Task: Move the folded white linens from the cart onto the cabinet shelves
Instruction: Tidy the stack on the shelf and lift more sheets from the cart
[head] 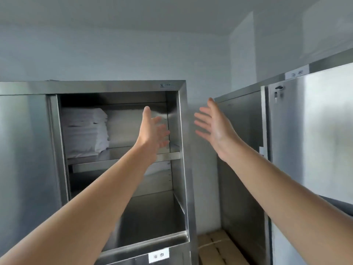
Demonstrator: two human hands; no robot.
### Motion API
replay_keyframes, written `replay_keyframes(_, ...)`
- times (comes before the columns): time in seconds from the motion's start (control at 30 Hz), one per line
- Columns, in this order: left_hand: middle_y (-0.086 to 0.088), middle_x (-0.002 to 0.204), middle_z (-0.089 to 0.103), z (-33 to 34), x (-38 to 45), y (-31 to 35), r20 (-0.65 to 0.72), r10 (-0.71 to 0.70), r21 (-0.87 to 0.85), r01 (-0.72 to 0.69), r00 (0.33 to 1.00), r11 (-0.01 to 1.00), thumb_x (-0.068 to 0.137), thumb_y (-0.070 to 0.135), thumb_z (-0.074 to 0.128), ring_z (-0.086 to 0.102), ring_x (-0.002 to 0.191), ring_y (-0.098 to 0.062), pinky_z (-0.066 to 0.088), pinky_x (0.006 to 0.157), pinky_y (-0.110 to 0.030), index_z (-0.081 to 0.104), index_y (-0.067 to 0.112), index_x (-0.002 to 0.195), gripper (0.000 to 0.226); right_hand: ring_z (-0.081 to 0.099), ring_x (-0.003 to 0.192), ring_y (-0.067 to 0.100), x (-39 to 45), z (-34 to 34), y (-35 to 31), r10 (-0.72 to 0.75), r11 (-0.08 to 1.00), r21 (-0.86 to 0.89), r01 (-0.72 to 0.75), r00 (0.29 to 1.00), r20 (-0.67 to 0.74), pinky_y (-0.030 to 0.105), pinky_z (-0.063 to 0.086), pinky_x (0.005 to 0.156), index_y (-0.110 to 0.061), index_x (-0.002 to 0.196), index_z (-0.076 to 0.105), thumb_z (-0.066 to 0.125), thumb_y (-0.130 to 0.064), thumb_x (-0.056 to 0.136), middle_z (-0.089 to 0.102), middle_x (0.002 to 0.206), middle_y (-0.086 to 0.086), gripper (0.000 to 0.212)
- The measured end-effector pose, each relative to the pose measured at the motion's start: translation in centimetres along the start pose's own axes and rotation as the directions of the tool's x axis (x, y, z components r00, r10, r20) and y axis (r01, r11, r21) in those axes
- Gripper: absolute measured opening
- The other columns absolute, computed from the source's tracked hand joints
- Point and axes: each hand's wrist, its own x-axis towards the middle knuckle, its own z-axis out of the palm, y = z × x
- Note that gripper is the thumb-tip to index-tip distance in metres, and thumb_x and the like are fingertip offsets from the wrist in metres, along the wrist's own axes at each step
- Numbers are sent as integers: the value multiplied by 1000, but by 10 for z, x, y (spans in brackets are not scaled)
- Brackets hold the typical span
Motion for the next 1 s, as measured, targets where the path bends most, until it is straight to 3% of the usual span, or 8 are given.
replay_keyframes(0.27,-11,134,55,87,16,-35,295,-80,-140,126,952,982,100,65,25,64,110,-31,51,94,-48,50,17,141,68,53,128,19,-25,-70,-16,-66,990,-140,29,961,-268,42,44,109,-14,149,41,36,-50,104,52,145,6,58)
replay_keyframes(0.37,-12,132,56,127,9,-49,404,-104,-170,187,909,968,100,66,24,66,107,-32,54,87,-47,52,16,137,68,51,131,19,-43,-102,-26,-97,978,-205,23,929,-358,40,43,110,-15,151,39,36,-48,104,50,146,6,57)
replay_keyframes(0.53,-14,133,57,206,-24,-58,576,-109,-182,257,810,949,99,67,25,68,105,-33,56,88,-48,54,15,136,70,56,125,19,-80,-160,-62,-187,953,-302,25,834,-519,42,45,108,-16,145,46,42,-46,103,55,140,5,52)
replay_keyframes(0.83,-10,121,65,331,-93,-39,739,-1,-227,251,674,941,98,68,25,72,99,-29,59,84,-44,61,17,123,67,55,125,19,-130,-247,-142,-334,879,-477,-7,706,-625,41,46,107,-15,140,49,51,-38,101,54,142,3,45)
replay_keyframes(1.0,-10,120,67,374,-110,-44,772,29,-239,249,634,939,98,68,24,71,103,-28,57,89,-45,61,16,123,68,56,119,14,-140,-284,-160,-436,769,-636,-67,673,-597,42,45,108,-24,125,55,53,-36,99,58,125,-4,29)
